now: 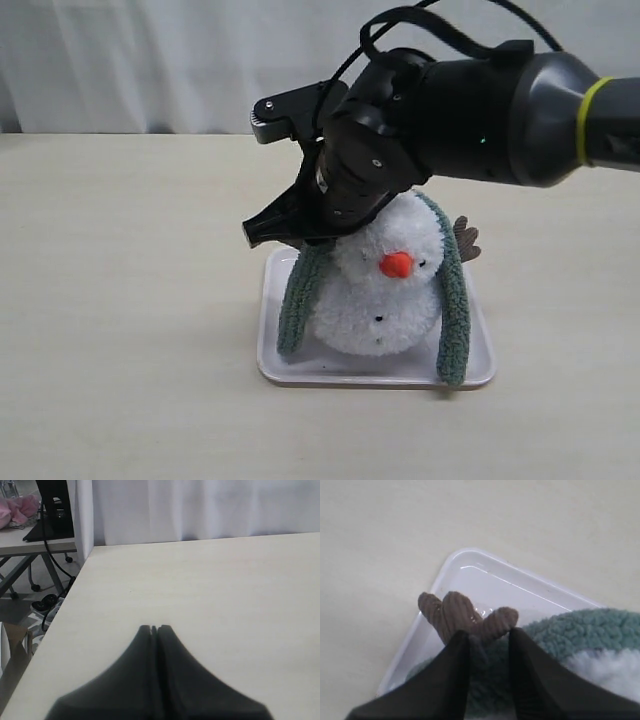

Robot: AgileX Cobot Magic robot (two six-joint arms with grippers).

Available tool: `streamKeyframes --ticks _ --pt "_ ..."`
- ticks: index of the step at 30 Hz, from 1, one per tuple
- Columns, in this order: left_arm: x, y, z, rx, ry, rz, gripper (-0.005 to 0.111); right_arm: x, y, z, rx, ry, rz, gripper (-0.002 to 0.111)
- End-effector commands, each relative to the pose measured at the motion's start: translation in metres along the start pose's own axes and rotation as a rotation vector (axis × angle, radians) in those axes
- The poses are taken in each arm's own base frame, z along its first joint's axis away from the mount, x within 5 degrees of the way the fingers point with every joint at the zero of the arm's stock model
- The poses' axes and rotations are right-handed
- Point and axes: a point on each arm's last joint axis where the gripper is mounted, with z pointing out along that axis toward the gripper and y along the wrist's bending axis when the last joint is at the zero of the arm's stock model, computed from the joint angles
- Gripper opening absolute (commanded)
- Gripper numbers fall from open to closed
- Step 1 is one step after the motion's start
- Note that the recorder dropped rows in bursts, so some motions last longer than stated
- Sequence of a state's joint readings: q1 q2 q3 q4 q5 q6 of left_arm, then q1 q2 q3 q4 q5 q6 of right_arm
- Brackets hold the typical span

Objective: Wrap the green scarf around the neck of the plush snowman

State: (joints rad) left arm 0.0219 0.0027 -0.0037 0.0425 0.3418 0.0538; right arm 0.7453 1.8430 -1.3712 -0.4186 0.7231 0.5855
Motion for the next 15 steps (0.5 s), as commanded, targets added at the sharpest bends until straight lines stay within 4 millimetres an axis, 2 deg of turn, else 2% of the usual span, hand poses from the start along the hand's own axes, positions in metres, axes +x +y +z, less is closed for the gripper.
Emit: streamKeyframes --ticks 1,7,10,15 --pt "0.000 0.000 0.000 -0.001 -0.010 -0.003 0.000 0.005 0.003 0.012 0.012 0.038 -0.005 0.027" --pt "0.000 0.000 0.000 -0.001 -0.010 -0.003 0.000 0.012 0.006 0.027 0.014 0.087 -0.004 0.027" --pt "0.000 0.000 0.000 -0.001 -0.010 -0.003 0.000 0.012 0.007 0.028 0.011 0.085 -0.005 0.027" --pt "0.000 0.000 0.000 -0.001 -0.010 -0.003 0.000 0.005 0.004 0.012 -0.001 0.041 0.008 0.027"
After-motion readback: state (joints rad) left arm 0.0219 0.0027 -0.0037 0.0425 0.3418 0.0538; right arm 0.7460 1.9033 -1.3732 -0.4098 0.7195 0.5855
